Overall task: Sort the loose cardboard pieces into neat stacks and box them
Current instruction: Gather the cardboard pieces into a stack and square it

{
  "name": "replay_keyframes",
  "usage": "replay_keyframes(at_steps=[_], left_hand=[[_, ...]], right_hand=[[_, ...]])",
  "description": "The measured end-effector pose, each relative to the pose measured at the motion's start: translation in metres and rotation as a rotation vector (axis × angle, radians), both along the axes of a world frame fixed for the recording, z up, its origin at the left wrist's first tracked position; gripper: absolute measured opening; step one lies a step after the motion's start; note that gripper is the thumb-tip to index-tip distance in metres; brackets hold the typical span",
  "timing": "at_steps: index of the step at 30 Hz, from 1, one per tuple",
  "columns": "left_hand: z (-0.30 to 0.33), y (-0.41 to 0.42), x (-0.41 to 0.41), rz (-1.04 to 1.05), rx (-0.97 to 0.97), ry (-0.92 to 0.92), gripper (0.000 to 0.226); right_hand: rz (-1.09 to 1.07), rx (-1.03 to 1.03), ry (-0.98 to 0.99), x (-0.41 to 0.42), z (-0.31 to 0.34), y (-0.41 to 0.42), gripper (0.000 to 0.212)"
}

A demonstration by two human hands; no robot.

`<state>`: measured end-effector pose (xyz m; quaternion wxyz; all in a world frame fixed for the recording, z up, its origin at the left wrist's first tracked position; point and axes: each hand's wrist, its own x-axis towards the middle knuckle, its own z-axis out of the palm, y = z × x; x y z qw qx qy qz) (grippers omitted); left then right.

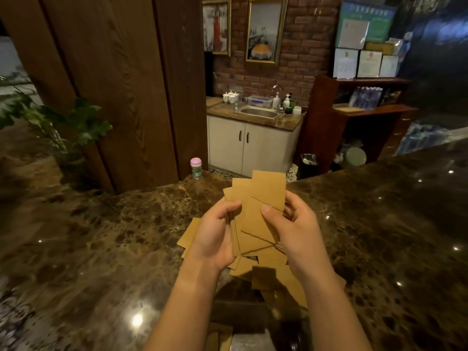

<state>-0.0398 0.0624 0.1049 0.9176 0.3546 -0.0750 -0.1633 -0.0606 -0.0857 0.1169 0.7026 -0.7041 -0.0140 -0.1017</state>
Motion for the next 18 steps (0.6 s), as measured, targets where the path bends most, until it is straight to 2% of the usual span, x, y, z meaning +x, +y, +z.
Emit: replay_keyframes(at_steps=[6, 14, 18], left_hand=[[-0.001, 0.007, -0.007, 0.115, 0.082, 0.002, 0.04], [-0.005, 0.0, -0.011, 0.207, 0.186, 0.009, 0.037], [-0.005, -0.002, -0.006, 0.196, 0.158, 0.108, 0.028]], right_hand=[[-0.041, 0.182, 0.088, -0.007, -0.003, -0.01, 0.027], [-0.022, 0.103, 0.045, -0.015, -0.006, -0.012, 0.032], [-0.058, 0.117, -0.008, -0.017, -0.006, -0.01, 0.035]])
